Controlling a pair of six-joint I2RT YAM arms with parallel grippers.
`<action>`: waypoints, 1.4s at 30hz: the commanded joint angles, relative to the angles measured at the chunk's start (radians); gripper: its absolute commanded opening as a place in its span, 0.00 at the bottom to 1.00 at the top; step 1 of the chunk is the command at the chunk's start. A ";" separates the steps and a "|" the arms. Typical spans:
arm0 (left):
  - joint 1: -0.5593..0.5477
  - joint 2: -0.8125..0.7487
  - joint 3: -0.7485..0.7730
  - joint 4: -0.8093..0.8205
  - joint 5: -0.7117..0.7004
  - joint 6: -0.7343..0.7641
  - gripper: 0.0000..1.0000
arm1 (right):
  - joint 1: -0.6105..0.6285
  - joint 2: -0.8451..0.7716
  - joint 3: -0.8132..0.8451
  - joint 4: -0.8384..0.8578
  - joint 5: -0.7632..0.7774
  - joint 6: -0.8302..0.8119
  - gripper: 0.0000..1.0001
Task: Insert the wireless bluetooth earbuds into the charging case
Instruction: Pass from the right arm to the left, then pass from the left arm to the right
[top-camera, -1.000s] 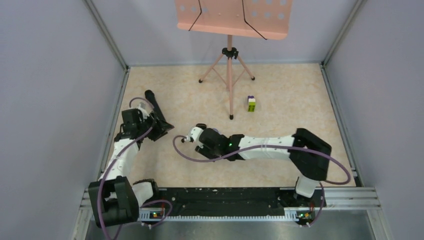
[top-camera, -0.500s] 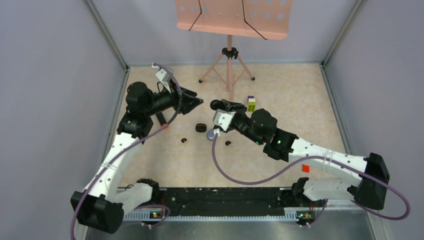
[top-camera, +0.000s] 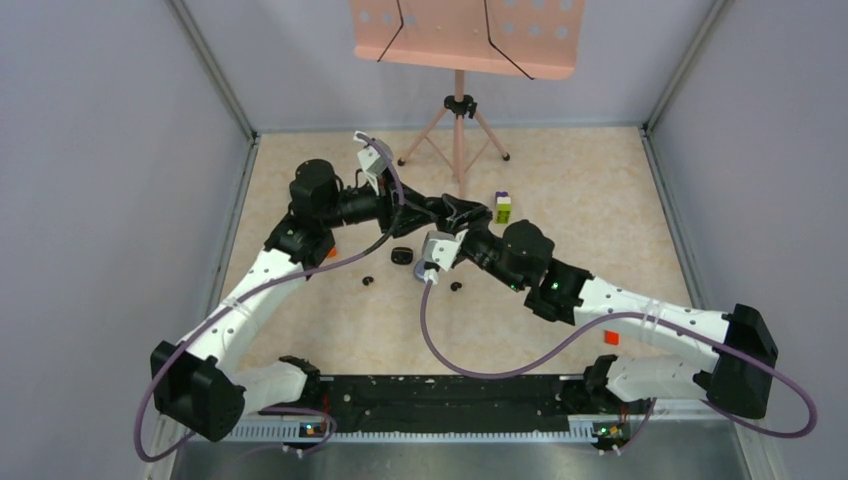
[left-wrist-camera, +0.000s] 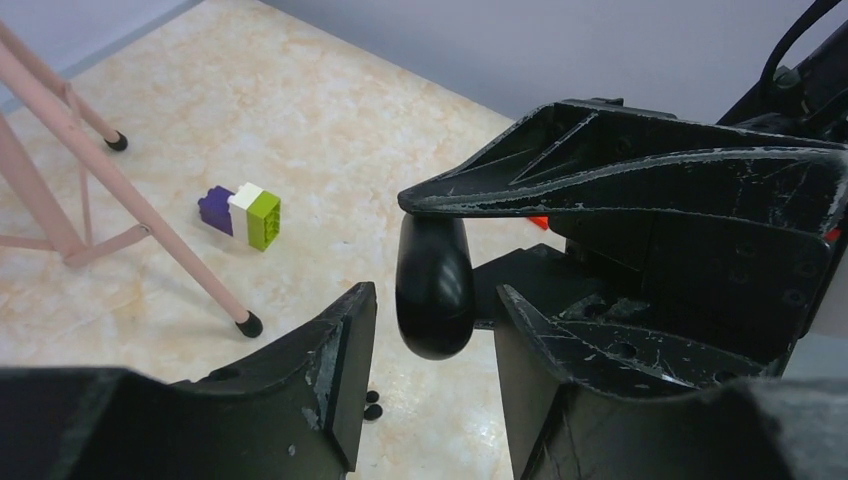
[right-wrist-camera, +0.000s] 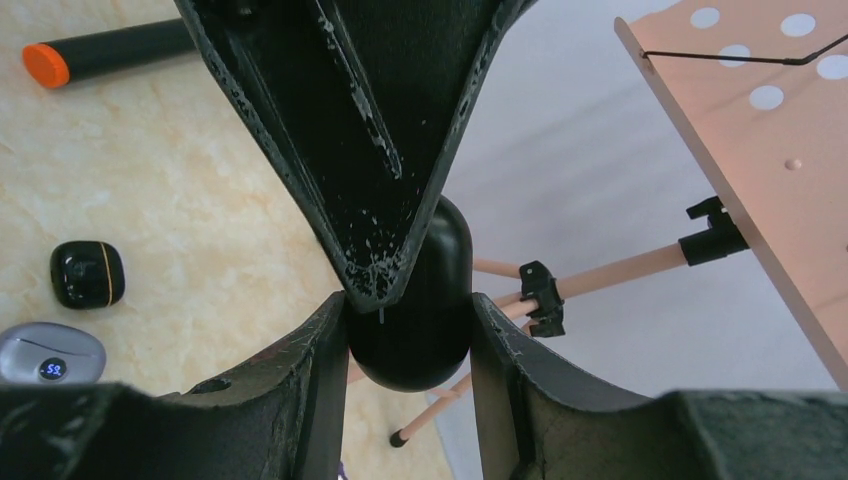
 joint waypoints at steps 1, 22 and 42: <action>-0.022 0.022 0.058 0.053 0.034 0.029 0.49 | -0.002 -0.001 0.030 0.053 -0.022 -0.032 0.30; -0.028 -0.006 -0.061 0.135 0.252 0.273 0.00 | -0.197 -0.051 0.483 -1.018 -0.472 0.432 0.84; -0.032 0.003 -0.057 0.026 0.385 0.665 0.00 | -0.280 0.195 0.648 -1.058 -0.723 0.452 0.55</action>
